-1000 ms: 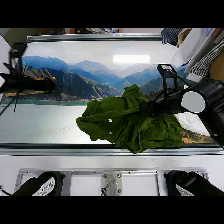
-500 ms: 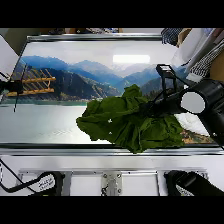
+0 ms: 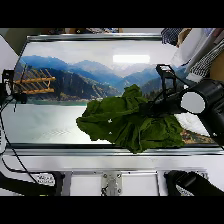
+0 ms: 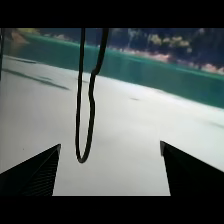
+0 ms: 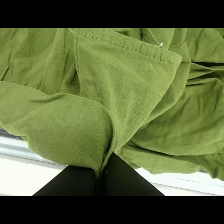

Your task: Fold the clothes and pants, and hang the long-sleeved shirts on hangers.

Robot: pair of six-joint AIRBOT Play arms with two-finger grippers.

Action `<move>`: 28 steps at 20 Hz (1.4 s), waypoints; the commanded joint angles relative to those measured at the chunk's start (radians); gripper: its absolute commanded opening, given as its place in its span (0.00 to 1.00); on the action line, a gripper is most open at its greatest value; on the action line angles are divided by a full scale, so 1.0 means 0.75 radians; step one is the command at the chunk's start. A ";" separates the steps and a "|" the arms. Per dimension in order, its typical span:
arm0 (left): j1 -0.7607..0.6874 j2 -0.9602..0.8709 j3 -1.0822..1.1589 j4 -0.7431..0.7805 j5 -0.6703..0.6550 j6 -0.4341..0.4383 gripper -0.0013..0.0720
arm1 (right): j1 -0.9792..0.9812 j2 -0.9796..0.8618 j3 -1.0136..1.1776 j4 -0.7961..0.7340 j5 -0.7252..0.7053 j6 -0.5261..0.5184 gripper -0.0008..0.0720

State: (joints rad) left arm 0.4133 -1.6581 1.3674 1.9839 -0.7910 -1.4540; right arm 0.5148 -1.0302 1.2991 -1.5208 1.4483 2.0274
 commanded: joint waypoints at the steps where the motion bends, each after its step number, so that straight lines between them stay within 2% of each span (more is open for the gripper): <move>1: 0.003 -0.159 0.046 0.156 0.087 0.000 0.95 | 0.002 0.000 -0.001 -0.001 -0.001 0.001 0.04; 5: 0.021 -0.328 0.215 0.156 0.032 -0.001 0.95 | 0.002 0.000 -0.001 0.001 0.001 0.001 0.04; 12: 0.085 -0.468 0.400 0.147 -0.032 -0.001 0.95 | 0.002 -0.015 -0.002 0.000 -0.001 0.001 0.04; 23: 0.128 -0.486 0.425 0.145 0.064 -0.001 0.95 | 0.002 -0.048 -0.002 0.005 0.000 0.001 0.04; 24: 0.128 -0.486 0.425 0.145 0.067 -0.001 0.75 | 0.002 -0.048 -0.002 0.010 0.001 0.001 0.04; 25: 0.127 -0.486 0.425 0.144 0.065 -0.001 0.48 | 0.002 -0.048 -0.002 0.013 0.001 0.001 0.04; 26: 0.126 -0.486 0.425 0.144 0.063 -0.001 0.30 | 0.006 -0.048 -0.002 0.020 0.000 0.001 0.04; 28: 0.126 -0.486 0.425 0.144 0.056 -0.001 0.26 | 0.008 -0.048 -0.002 0.027 0.001 0.001 0.03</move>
State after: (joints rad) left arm 0.5079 -2.0243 1.6844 2.0888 -0.7578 -1.4528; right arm 0.5182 -1.0653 1.2980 -1.5108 1.4483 2.0274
